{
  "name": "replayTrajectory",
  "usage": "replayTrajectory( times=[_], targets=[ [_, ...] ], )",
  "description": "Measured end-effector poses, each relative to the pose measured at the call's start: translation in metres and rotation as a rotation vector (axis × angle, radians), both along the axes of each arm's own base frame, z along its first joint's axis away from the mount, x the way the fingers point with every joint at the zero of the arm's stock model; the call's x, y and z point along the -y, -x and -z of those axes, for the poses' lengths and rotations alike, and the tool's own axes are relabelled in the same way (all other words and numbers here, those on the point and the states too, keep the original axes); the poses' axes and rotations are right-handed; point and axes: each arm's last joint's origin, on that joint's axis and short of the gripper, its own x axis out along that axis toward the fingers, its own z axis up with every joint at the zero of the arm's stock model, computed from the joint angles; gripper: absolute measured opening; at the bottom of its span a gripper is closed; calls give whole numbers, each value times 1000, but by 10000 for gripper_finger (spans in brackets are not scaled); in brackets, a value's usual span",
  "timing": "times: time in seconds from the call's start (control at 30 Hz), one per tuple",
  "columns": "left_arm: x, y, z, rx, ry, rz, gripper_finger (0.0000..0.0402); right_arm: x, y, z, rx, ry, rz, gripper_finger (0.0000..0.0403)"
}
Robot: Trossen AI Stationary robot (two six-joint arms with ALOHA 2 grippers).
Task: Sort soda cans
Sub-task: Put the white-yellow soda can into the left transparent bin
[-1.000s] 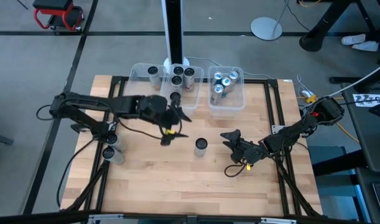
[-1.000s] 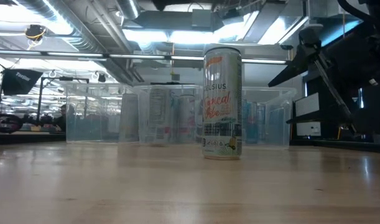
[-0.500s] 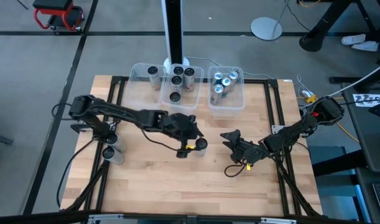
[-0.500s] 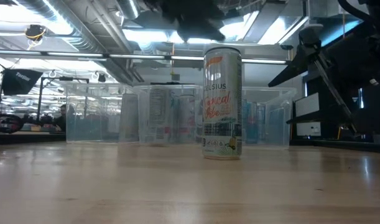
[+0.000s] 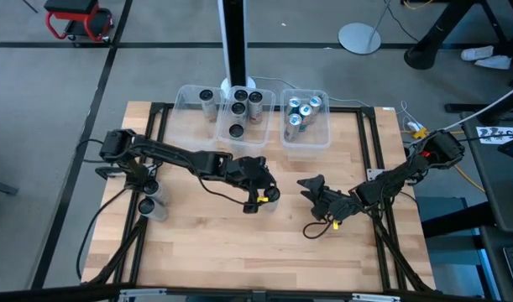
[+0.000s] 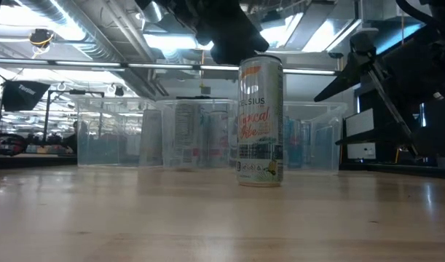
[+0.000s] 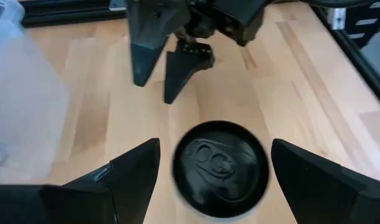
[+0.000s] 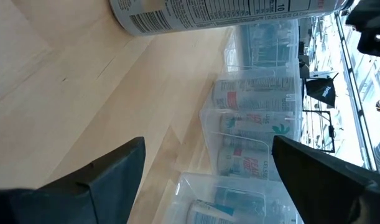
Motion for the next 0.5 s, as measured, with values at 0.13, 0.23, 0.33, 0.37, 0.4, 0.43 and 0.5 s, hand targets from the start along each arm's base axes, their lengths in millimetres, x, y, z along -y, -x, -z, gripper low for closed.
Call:
replayTrajectory(
  times=[0.13, 0.23, 0.33, 0.37, 0.4, 0.43, 0.5],
  targets=[
    [2, 0, 0, -1, 28, 29, 296, 0, 0, 0, 0, 0, 0, 348],
    [2, 0, 0, -5, 32, 28, 296, 0, 0, 0, 0, 0, 0, 348],
    [-1, -1, 2, -13, 32, 21, 296, 0, 0, 0, 0, 0, 0, 348],
    [-1, -1, 4, -18, 32, 20, 296, 0, 0, 0, 0, 0, 0, 348],
    [-1, -2, 5, -25, 31, 20, 296, 0, 0, 0, 0, 0, 0, 348],
    [-1, -3, 7, -25, 31, 19, 296, 0, 0, 0, 0, 0, 0, 348],
    [-1, -4, 11, -35, 30, 19, 296, 0, 0, 0, 1, -1, 0, 348]
  ],
)
